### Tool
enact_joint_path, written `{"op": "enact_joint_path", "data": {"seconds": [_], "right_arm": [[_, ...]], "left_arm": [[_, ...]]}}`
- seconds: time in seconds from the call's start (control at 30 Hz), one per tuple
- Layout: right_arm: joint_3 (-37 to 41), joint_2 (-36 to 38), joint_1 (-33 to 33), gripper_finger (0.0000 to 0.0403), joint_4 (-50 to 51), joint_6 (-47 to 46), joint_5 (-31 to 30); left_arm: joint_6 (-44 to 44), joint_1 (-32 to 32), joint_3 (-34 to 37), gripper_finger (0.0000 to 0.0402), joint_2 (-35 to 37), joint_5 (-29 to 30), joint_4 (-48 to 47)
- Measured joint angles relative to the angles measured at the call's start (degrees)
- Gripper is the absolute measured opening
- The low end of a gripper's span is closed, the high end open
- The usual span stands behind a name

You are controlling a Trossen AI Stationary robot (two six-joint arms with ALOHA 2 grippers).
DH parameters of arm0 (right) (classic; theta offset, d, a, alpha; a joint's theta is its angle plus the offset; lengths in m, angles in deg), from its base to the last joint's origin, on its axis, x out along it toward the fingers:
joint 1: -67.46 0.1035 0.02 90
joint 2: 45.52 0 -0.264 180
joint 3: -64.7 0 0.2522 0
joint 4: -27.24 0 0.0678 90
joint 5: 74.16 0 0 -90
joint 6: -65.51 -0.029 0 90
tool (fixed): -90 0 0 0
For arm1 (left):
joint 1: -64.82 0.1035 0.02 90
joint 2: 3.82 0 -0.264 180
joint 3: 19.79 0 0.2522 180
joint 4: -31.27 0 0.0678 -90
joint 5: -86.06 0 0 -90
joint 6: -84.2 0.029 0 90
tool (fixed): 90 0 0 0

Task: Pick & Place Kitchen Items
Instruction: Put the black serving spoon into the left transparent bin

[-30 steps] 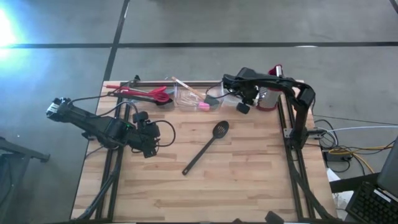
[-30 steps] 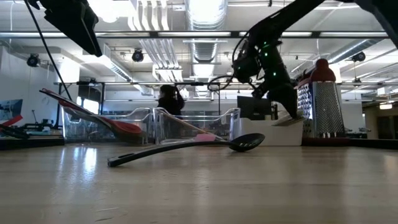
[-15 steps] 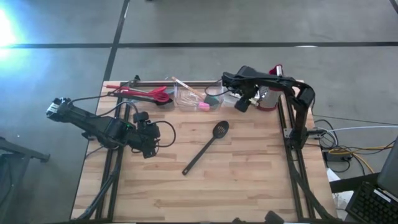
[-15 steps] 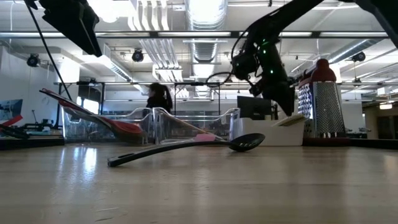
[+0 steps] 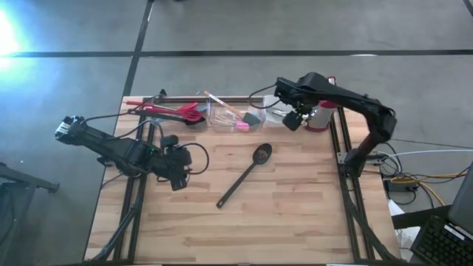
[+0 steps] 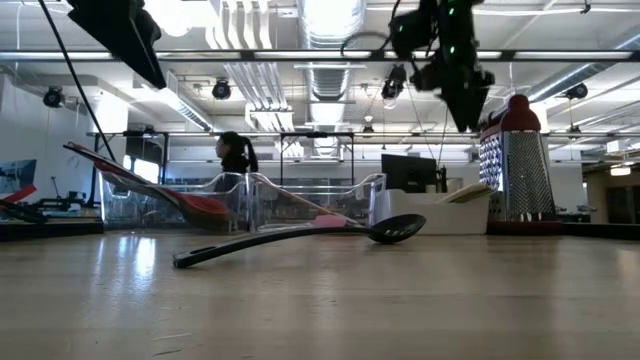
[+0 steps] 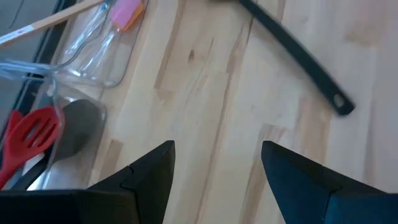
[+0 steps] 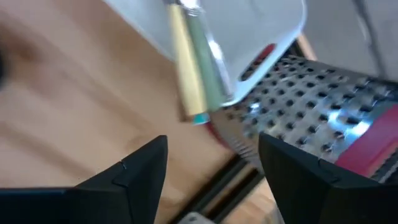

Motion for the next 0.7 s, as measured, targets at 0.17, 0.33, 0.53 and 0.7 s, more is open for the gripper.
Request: {"op": "enact_joint_path", "data": {"seconds": [0.17, 0.33, 0.53, 0.7], "right_arm": [[0.04, 7.08, 5.03, 0.0232, -0.05, -5.40, 4.00], [0.09, 12.88, 11.54, 0.0231, -0.42, -9.20, 4.09], [0.13, 17.41, 18.74, 0.0230, -2.00, -13.60, 4.04], [0.13, 18.90, 22.76, 0.0226, -2.28, -15.75, 3.17]], "left_arm": [[-3.32, 0.00, 1.89, 0.0245, -0.02, 0.02, 8.13], [-5.83, 0.03, 6.02, 0.0245, -2.71, 0.04, 17.46], [-7.56, 1.81, 7.32, 0.0245, -10.01, 0.49, 28.31], [-8.64, 2.94, 6.14, 0.0245, -16.51, 0.15, 35.67]]}}
